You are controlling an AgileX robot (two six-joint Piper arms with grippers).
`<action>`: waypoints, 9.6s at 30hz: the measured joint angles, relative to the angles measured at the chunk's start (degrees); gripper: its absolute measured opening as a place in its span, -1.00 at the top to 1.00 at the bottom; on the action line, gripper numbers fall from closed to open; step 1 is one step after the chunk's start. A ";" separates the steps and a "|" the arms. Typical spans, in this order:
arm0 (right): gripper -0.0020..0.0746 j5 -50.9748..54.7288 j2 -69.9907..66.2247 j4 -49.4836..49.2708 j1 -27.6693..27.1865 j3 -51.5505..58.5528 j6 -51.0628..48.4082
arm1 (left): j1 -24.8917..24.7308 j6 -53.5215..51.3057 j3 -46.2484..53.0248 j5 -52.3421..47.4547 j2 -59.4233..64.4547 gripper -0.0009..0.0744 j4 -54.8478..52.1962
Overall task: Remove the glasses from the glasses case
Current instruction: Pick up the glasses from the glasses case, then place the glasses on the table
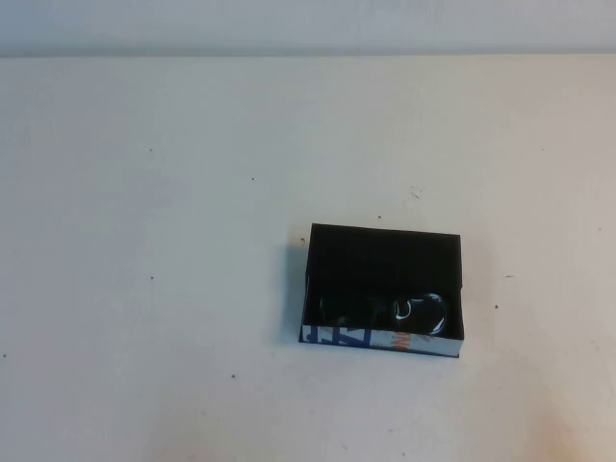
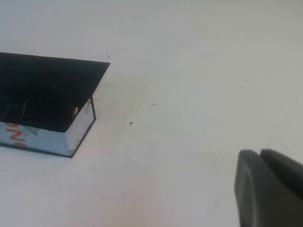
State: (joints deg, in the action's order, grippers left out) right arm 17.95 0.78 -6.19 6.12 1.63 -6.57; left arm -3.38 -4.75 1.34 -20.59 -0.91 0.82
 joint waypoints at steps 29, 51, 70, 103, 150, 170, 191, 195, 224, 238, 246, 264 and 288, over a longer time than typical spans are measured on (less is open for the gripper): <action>0.99 0.00 0.00 -15.65 0.00 0.00 -0.08 | 0.00 0.00 0.00 0.00 0.00 0.99 0.00; 0.99 3.21 -0.69 -54.33 0.00 -2.38 -7.89 | 0.00 0.00 0.00 0.00 0.00 0.99 0.00; 0.99 51.31 -55.15 -40.40 0.00 -58.80 -55.78 | 0.00 0.00 0.00 0.00 0.00 0.99 0.00; 0.99 48.44 -109.25 1.47 26.00 -89.13 -39.78 | 0.00 0.00 0.00 0.00 0.00 0.99 0.00; 0.03 40.13 -117.21 2.82 26.26 -94.82 -39.25 | 0.00 0.00 0.00 0.00 0.00 0.99 0.00; 0.36 39.41 -118.73 3.20 25.94 -96.25 -39.13 | 0.00 0.00 0.00 0.00 0.00 0.99 0.00; 0.46 50.03 -119.07 0.61 26.16 -102.63 -35.78 | 0.00 0.00 0.00 0.00 0.00 0.99 0.00; -0.05 50.85 -119.07 0.43 26.26 -102.75 -35.78 | 0.00 0.00 0.00 0.00 0.00 0.99 0.00; 0.12 50.98 -122.52 6.19 26.26 -102.88 -28.77 | 0.00 0.00 0.00 0.00 0.00 0.99 0.00; 0.20 49.05 -125.08 0.15 26.26 -102.92 -28.64 | 0.00 0.00 0.00 0.00 0.00 0.99 0.00; 0.80 51.73 -124.03 0.71 26.26 -105.02 -24.45 | 0.00 0.00 0.00 0.00 0.00 0.99 0.00; 0.81 52.48 -91.45 -6.22 8.80 -92.63 -4.89 | 0.00 0.00 0.00 0.00 0.00 0.99 0.00; 0.81 25.00 -91.22 -15.03 -2.16 -51.72 -1.86 | 0.00 0.00 0.00 0.00 0.00 0.99 0.00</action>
State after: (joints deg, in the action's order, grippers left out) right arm 42.95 -90.45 -21.21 3.96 -50.09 -8.42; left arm -3.38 -4.75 1.34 -20.59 -0.91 0.82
